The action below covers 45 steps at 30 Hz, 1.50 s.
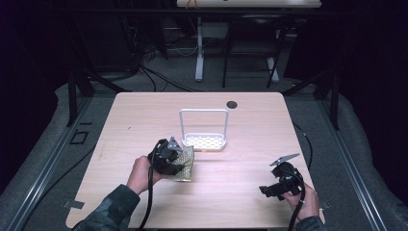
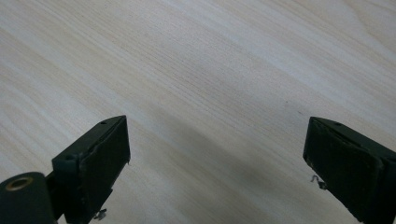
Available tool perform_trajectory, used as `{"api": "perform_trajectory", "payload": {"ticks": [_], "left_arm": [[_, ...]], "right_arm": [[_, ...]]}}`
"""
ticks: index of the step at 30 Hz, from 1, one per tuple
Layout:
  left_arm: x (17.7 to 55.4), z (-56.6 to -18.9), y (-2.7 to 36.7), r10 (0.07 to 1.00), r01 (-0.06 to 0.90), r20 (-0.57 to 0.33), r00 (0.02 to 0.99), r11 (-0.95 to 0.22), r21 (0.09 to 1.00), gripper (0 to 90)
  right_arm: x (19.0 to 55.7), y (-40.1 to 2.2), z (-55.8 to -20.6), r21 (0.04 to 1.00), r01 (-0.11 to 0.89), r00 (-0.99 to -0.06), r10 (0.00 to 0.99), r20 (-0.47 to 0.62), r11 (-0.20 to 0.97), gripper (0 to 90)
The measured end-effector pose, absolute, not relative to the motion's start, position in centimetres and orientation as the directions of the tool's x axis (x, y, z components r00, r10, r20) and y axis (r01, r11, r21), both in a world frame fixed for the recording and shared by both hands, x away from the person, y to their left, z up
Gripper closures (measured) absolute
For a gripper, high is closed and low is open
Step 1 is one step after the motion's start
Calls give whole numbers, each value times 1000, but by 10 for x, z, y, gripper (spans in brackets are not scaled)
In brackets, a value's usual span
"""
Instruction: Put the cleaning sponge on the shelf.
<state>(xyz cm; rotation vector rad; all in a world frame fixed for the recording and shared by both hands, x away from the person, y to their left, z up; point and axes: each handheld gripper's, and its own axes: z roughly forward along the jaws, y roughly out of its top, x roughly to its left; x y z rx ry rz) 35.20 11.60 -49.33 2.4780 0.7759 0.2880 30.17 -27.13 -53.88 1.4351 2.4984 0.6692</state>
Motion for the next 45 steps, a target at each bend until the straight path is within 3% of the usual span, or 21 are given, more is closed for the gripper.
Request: {"api": "perform_trajectory", "payload": {"ticks": [45], "left_arm": [[389,-487,64,508,372,101,856,-739,562,607]], "right_arm": [[302,-272,-539,461,770,-526,848,68,441,68]]}}
